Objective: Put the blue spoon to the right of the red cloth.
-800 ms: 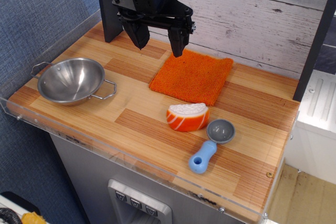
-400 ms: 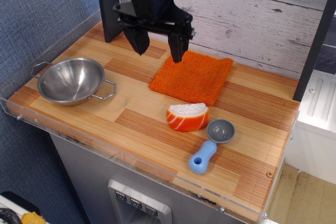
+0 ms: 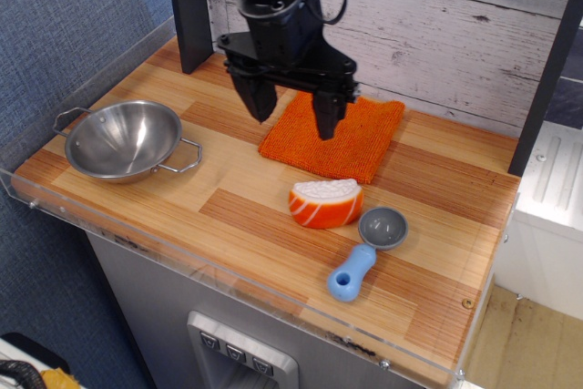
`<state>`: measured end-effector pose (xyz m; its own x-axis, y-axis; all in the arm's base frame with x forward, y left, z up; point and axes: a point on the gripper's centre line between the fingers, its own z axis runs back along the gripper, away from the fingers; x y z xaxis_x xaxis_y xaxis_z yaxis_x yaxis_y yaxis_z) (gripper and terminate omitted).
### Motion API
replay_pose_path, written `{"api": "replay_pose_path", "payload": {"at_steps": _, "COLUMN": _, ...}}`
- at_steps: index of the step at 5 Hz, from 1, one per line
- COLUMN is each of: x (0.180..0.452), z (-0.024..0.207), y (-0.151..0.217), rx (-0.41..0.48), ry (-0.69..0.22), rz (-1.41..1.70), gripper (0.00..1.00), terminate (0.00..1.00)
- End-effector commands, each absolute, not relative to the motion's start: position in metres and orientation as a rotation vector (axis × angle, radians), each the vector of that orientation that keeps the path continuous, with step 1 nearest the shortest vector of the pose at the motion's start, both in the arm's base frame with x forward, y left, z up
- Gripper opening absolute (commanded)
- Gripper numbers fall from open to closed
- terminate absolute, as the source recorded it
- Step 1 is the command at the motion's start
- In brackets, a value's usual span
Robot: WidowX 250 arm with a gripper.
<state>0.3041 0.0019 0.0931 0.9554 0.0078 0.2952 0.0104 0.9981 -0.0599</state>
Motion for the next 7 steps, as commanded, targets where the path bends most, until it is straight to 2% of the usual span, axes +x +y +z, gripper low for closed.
{"api": "replay_pose_path", "payload": {"at_steps": 1, "x": 0.292, "z": 0.102, "y": -0.033, "rx": -0.085, "ry": -0.355, "rz": -0.064, "gripper": 1.0, "terminate": 0.0}}
{"api": "replay_pose_path", "payload": {"at_steps": 4, "x": 0.27, "z": 0.06, "y": -0.081, "rx": -0.068, "ry": -0.298, "rz": -0.085, "gripper": 1.0, "terminate": 0.0}}
{"api": "replay_pose_path", "payload": {"at_steps": 7, "x": 0.265, "z": 0.028, "y": -0.077, "rx": -0.052, "ry": -0.221, "rz": -0.026, "gripper": 1.0, "terminate": 0.0}}
